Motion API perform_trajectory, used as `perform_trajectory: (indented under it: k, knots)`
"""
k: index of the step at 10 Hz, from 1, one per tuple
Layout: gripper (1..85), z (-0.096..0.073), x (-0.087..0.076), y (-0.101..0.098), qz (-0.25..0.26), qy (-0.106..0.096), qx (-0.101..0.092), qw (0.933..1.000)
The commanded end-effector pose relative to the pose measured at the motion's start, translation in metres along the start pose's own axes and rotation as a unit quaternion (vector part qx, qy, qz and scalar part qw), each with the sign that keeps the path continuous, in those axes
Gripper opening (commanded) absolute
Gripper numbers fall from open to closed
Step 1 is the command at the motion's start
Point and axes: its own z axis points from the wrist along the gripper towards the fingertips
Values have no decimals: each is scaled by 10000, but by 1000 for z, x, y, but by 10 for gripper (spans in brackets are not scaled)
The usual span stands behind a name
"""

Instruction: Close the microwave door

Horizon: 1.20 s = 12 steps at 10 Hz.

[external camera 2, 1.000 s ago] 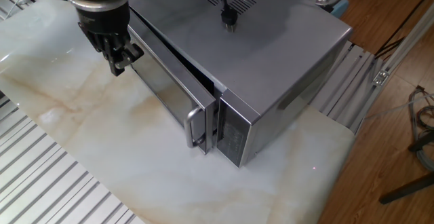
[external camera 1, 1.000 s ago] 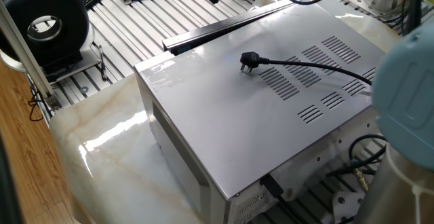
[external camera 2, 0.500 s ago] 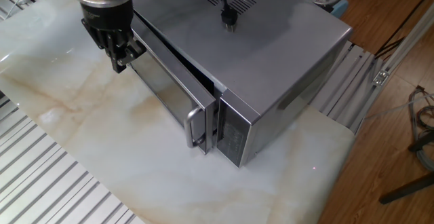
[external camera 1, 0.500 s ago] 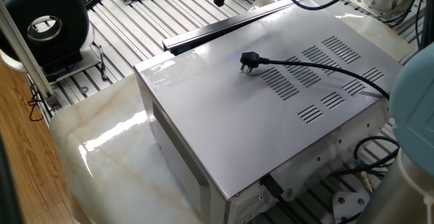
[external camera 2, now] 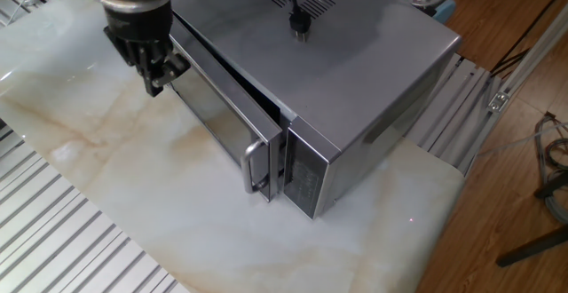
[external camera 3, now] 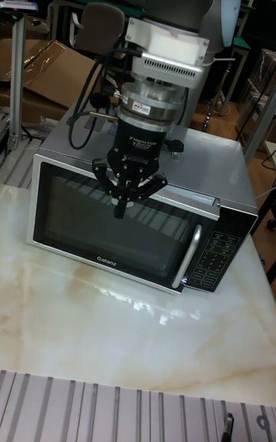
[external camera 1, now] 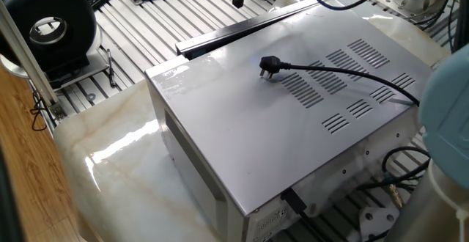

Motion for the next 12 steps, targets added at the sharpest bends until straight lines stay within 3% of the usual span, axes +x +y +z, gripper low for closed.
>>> perform_trajectory:
  k: [1, 4, 7, 9, 12]
  knots:
    - [10, 14, -19, -5, -181, 4, -112, 9998]
    - [10, 6, -28, -5, -171, 205, -289, 9992]
    - [10, 8, -28, -7, -191, 201, -243, 9993]
    - [10, 2, -17, -3, -119, 114, -189, 9997]
    - [10, -5, 14, 7, 82, -30, -178, 9998]
